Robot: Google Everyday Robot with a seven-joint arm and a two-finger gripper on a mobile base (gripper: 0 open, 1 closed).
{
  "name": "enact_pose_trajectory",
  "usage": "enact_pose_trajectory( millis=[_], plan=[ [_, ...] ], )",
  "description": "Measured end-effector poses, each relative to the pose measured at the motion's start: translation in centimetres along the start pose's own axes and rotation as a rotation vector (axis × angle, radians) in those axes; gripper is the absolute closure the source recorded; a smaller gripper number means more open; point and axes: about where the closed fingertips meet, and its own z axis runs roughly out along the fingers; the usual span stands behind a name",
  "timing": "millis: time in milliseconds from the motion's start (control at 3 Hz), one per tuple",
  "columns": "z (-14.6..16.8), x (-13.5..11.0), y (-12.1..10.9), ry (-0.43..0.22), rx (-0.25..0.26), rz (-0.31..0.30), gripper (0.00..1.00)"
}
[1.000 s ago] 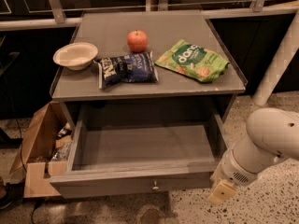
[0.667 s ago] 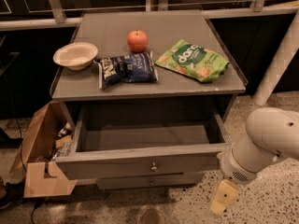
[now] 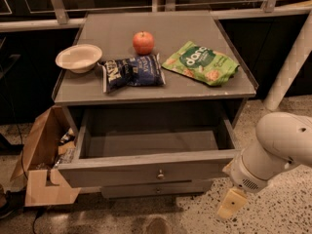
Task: Close top drawer
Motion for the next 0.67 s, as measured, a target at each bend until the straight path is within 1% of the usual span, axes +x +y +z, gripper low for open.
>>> enact_pose_trajectory(
  millis=[667],
  plan=[
    [0.02,-0.17,-0.09,-0.001,0.002,-0.004,0.65]
  ],
)
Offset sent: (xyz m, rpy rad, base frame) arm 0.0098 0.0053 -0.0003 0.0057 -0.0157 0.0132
